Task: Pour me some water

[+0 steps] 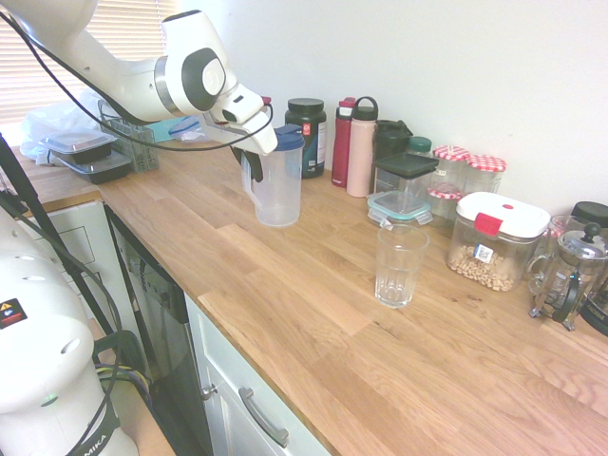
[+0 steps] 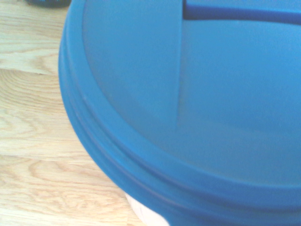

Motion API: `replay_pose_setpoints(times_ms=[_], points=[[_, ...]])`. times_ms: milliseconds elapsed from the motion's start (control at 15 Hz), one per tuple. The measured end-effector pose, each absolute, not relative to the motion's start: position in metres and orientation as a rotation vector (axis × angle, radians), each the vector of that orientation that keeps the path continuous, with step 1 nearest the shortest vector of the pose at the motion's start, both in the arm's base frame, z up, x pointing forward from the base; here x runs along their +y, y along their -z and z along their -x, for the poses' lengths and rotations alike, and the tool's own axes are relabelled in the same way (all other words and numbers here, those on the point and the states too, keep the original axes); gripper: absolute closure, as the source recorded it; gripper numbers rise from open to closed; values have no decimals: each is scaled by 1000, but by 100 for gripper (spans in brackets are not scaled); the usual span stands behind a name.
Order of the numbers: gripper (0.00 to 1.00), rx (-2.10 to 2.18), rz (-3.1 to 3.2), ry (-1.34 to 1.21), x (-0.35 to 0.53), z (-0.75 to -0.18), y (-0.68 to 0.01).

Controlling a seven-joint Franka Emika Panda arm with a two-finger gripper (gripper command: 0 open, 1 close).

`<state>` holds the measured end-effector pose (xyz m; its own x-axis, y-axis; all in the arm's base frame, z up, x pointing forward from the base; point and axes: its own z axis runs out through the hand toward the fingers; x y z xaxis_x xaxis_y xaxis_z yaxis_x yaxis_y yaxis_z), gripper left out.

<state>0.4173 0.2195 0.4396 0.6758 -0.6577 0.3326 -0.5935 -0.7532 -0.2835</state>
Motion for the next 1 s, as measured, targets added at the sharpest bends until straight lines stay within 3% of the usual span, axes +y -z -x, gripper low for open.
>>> replay_pose_setpoints(times_ms=[200, 600, 1000], points=[[100, 1036, 2713, 673, 219, -403, -466], [100, 1089, 2725, 709, 187, -315, -537], [100, 1144, 2748, 620, 97, -244, -539]])
